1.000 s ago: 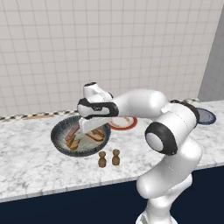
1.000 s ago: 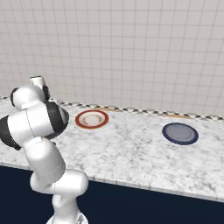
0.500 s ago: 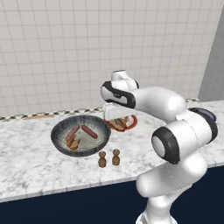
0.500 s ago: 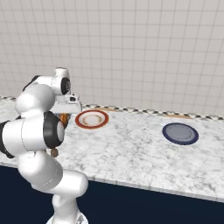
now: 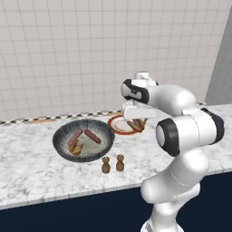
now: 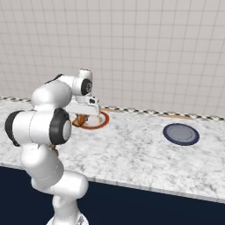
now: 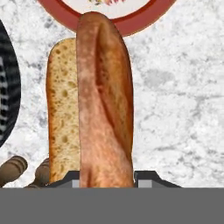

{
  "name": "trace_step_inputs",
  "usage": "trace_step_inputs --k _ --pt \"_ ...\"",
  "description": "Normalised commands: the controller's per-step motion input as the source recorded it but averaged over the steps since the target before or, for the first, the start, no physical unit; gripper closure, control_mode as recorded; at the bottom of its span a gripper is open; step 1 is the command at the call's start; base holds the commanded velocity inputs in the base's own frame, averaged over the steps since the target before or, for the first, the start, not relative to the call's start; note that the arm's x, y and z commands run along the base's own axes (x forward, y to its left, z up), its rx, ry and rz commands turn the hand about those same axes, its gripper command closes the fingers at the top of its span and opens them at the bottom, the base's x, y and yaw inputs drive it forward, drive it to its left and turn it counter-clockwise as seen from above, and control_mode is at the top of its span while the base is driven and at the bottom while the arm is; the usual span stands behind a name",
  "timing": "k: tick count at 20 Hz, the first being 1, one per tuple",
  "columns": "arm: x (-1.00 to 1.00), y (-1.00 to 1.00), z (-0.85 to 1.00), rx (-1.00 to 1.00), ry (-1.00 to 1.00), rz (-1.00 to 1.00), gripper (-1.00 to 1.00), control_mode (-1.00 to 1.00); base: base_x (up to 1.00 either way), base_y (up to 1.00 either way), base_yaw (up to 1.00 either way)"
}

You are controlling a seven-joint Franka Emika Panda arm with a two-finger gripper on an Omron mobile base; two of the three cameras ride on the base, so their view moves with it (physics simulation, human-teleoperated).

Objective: Place one bun and one sausage from the bowl on each plate.

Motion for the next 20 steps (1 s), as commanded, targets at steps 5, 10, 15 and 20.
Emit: trace_step_inputs --k 5,10,15,20 --pt "0.94 0.04 -0.38 0.00 0.00 0.00 1.00 -1.00 0.00 0.00 0.00" --pt "0.86 0.18 -0.03 0.00 0.00 0.00 1.00 -1.00 0.00 0.00 0.00" --pt "0.40 0.35 -0.32 -0.03 0.03 0.00 1.00 -1.00 0.00 0.00 0.00" --pt "0.50 0.14 -0.42 0.00 0.03 0.00 1.00 -1.00 0.00 0.00 0.00"
